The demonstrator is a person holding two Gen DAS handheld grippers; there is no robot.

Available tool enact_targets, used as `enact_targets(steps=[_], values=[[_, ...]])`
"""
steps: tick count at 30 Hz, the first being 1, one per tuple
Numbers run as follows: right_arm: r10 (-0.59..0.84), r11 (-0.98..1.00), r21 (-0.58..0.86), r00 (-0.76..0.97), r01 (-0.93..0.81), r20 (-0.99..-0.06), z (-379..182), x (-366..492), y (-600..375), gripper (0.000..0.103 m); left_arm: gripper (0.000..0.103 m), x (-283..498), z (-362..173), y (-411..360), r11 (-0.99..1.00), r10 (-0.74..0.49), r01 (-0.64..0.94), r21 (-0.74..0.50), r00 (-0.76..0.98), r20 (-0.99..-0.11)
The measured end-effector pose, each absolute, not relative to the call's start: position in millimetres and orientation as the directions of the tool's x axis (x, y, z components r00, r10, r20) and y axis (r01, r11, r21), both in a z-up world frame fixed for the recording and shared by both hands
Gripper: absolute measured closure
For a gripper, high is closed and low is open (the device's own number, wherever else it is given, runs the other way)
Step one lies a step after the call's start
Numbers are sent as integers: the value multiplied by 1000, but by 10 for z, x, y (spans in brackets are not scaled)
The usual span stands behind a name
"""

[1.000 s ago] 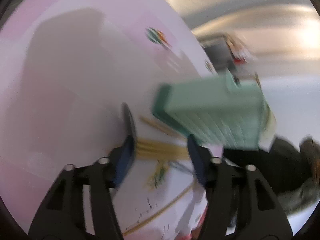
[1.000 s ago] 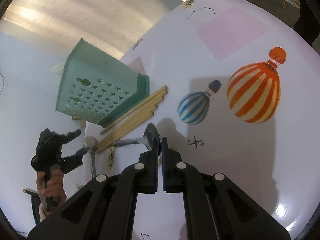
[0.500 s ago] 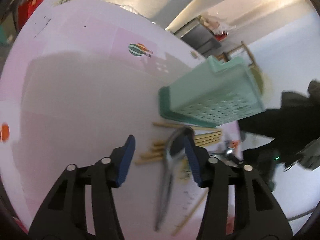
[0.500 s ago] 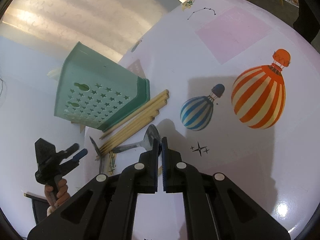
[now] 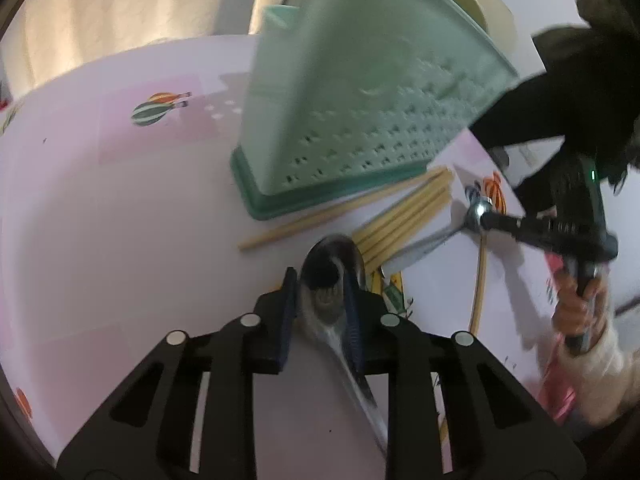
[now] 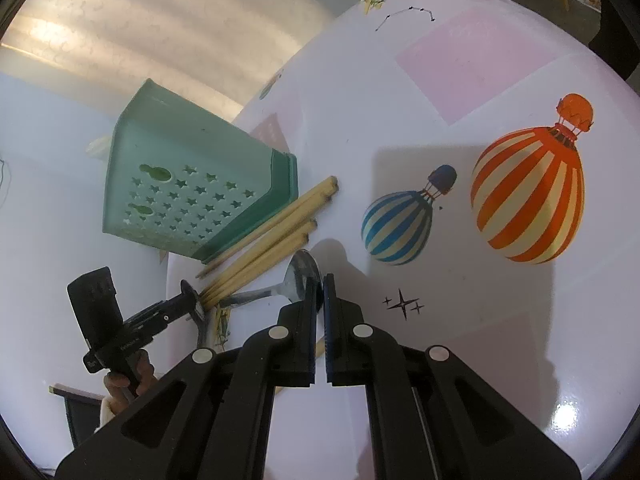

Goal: Organize utensils
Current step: 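Lift both spoons over the green basket and release them inside with both tools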

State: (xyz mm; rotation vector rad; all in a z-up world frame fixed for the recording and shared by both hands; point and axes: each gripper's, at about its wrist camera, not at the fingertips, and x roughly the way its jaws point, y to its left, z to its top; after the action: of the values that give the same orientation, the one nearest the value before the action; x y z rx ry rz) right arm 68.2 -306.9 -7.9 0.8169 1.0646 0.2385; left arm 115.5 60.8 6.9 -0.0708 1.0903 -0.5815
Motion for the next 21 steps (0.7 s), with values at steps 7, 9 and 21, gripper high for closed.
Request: enact_targets(steps=[7, 9, 21], values=[[532, 683, 699, 510, 212, -675, -53, 656, -3078, 99, 102, 1040, 120, 659, 875, -454, 369, -313, 400, -797], [556, 663, 721, 512, 202, -655, -26, 637, -3076, 99, 102, 1004, 140, 742, 863, -488, 351, -363, 397, -777], [494, 660, 726, 616, 194, -614, 312, 428, -3144, 100, 102, 527, 862, 1151, 876, -481, 271, -399, 565, -671]])
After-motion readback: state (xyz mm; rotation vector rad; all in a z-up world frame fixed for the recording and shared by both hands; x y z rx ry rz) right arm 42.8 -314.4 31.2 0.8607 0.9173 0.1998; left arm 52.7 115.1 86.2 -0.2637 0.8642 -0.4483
